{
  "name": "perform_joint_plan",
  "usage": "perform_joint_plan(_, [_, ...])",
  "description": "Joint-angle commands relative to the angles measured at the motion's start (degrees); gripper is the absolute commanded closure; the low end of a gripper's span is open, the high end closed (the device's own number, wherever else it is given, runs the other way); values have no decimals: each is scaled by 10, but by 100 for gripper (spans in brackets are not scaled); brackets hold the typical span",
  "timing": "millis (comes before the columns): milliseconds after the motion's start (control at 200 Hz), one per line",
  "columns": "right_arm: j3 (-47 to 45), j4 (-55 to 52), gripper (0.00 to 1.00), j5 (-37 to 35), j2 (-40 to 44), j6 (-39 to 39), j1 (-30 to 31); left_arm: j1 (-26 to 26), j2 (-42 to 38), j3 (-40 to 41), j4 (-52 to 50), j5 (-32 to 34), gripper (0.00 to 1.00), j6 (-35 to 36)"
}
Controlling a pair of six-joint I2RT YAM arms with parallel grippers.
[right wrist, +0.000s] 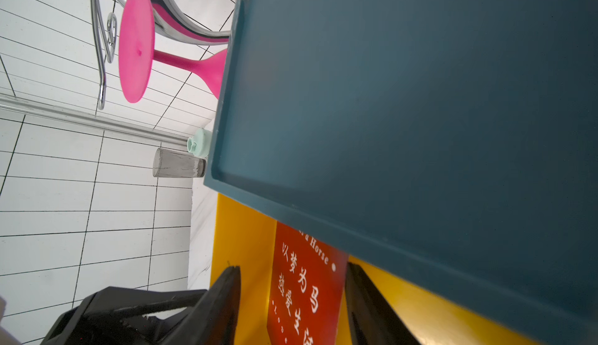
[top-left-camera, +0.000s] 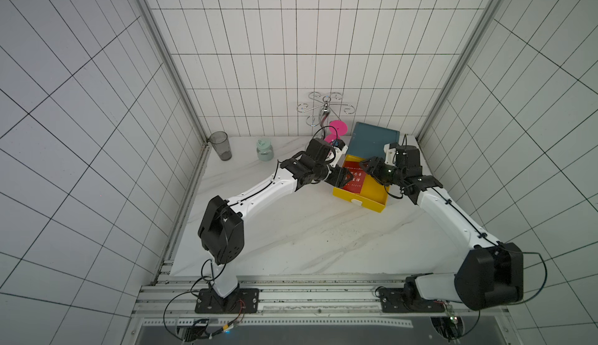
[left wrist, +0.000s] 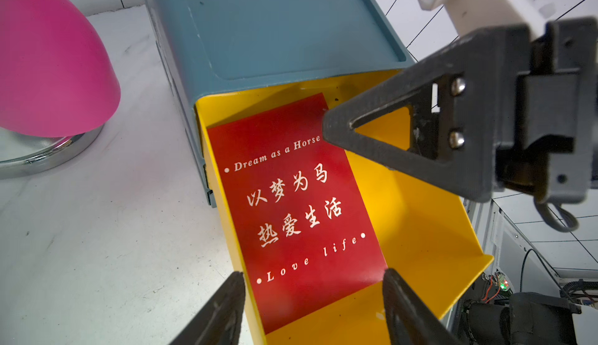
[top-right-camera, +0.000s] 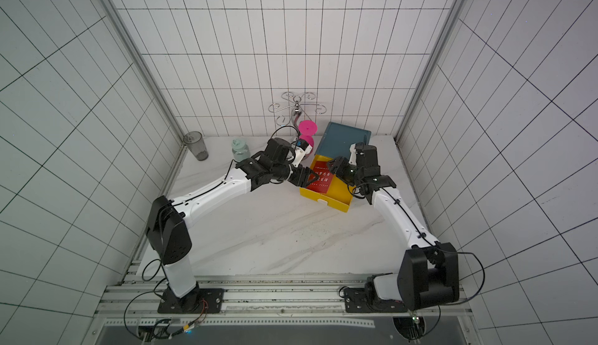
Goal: Take the postcards out of the drawer
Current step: Pick up the postcard from the drawer.
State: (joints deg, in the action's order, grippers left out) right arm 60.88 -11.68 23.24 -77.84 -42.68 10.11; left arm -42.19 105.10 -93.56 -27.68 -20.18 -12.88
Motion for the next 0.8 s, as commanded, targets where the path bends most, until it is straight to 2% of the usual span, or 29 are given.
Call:
perform_joint_plan(0, [-17,7,48,8,-8,-3,-1,6,-8,-17,9,5,33,-6])
perform_joint_plan(170, [-17,8,51,5,-10,-4,-1,12,-21,-12,15,8,33,-13])
perform_joint_plan(495, [-18,13,68,2,-15,-9,-2,13,-33,-1,22,3,33,-20])
perform_joint_plan(795, [-21,13,93,-1,-17,-20,-4,20,-46,14,22,8,33,-22])
